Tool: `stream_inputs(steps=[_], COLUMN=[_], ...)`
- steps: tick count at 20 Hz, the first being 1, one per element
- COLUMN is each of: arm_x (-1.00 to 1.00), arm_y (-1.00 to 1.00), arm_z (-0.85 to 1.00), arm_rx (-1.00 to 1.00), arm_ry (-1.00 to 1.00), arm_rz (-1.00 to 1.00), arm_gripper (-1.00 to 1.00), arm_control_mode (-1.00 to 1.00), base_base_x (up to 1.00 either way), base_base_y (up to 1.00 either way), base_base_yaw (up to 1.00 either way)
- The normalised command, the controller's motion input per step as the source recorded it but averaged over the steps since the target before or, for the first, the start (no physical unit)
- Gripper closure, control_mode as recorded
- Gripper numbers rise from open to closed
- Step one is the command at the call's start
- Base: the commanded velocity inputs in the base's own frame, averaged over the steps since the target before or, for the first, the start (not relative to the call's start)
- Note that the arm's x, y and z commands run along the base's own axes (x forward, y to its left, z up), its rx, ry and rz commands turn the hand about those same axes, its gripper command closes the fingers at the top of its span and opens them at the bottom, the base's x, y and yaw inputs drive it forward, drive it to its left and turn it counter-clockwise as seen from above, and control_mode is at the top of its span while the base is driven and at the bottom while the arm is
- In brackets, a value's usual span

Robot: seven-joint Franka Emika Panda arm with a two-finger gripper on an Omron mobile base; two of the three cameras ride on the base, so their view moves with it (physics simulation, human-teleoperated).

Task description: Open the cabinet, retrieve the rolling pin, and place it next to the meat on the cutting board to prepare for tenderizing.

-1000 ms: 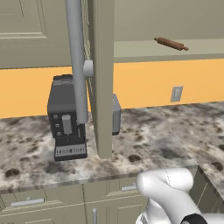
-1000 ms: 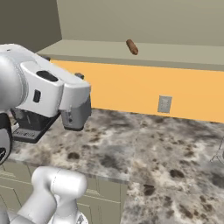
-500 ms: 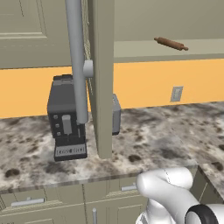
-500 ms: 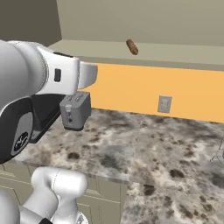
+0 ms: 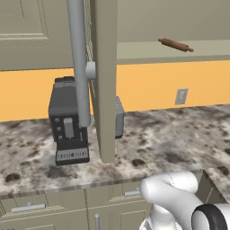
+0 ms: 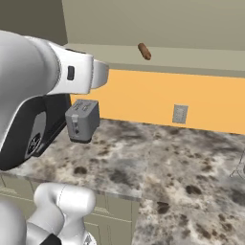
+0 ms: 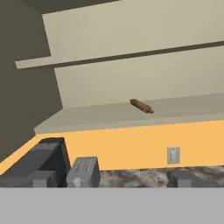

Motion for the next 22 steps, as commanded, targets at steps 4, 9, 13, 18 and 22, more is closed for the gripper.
stream_inputs(steps=[4, 9, 13, 18, 22], arm_x=[0.21, 0.45, 0.65, 0.56, 0.38], arm_y=[0.01, 0.00, 0.00, 0.00, 0.00], arm_z=[-0.02, 0.00, 0.00, 0.00, 0.00], arm_rx=[-0.02, -0.03, -0.03, -0.06, -0.05], arm_ry=[0.00, 0.01, 0.11, 0.14, 0.02], arm_rz=[0.19, 0.17, 0.07, 0.00, 0.01], arm_gripper=[-1.00, -1.00, -1.00, -1.00, -1.00], arm_control_mode=[-1.00, -1.00, -1.00, -1.00, -1.00], base_base_x=[0.00, 0.00, 0.00, 0.00, 0.00], base_base_y=[0.00, 0.00, 0.00, 0.00, 0.00], base_base_yaw=[0.00, 0.00, 0.00, 0.00, 0.00])
